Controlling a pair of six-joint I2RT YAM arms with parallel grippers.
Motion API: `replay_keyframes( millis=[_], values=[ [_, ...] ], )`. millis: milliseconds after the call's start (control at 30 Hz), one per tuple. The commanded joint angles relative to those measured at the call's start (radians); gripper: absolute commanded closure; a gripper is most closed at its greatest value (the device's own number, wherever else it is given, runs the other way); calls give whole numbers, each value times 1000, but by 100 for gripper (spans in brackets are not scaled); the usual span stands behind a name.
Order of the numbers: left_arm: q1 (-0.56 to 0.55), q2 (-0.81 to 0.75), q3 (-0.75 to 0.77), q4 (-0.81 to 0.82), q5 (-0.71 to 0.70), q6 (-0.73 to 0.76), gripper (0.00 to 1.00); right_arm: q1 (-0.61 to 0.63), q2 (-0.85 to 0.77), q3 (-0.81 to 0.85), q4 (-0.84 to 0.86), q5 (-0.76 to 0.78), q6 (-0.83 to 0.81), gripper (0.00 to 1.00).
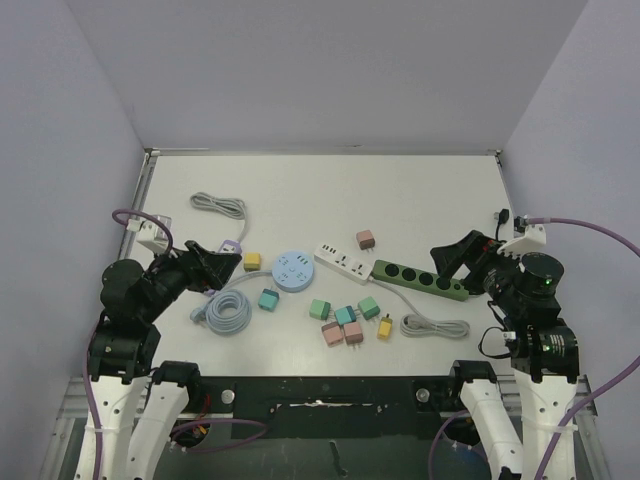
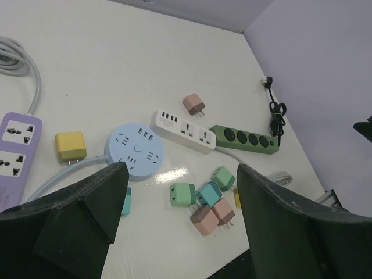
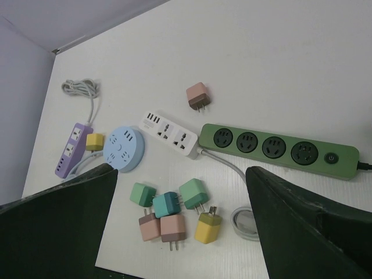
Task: Insert the plug
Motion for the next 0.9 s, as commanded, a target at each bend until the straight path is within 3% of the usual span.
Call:
replay_keyframes(
  millis=[0, 433, 533, 667, 733, 867],
  values=[
    [-5, 23, -1, 103, -8, -14, 25, -6, 37, 7, 74, -35, 0, 2],
    [-5, 67, -105, 286, 35, -86, 25, -5, 108, -89, 161, 8, 6, 2],
    [-5, 79, -158, 353, 80, -125, 25, -5, 135, -132, 222, -61, -28, 0],
    [-7, 165, -200, 380, 89, -176, 26, 2, 214, -192, 318, -155, -22, 8],
    [-23, 244, -201, 356, 54, -190, 29, 21, 271, -209, 358, -168, -11, 15],
    [-120, 410, -129, 161, -185, -181, 43, 66, 342, -216, 387, -136, 0, 20]
  ],
)
